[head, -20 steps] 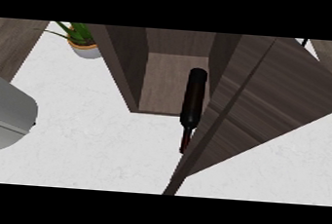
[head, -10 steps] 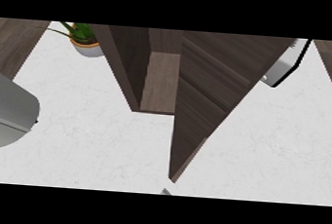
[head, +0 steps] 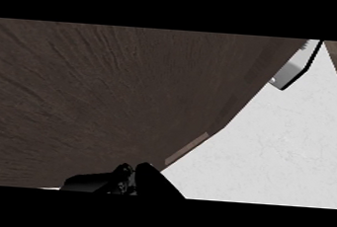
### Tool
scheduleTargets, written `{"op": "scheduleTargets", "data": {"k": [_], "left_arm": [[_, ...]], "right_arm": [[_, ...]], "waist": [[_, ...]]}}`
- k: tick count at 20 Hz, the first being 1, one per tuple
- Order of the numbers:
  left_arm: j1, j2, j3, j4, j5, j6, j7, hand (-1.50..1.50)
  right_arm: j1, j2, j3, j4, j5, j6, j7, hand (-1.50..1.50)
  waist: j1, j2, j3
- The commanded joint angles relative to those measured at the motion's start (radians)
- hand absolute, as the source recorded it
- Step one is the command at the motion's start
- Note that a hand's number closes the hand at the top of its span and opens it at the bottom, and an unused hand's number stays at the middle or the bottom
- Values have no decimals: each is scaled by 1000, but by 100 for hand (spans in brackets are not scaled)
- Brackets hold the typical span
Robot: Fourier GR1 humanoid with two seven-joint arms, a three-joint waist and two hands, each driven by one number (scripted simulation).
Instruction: Pick up the wine, place it into the cabinet and close the cabinet
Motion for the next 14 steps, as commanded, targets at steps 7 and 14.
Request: {"op": "scheduleTargets", "data": {"k": [7, 14], "left_arm": [[13, -33, 47, 36, -15, -39, 12, -150], [-49, -68, 45, -4, -45, 31, 64, -150]], "right_arm": [[-336, 51, -132, 483, -80, 33, -211, 150], [-446, 51, -278, 753, -76, 106, -302, 150]], "waist": [[-8, 0, 1], [-19, -1, 2]]}}
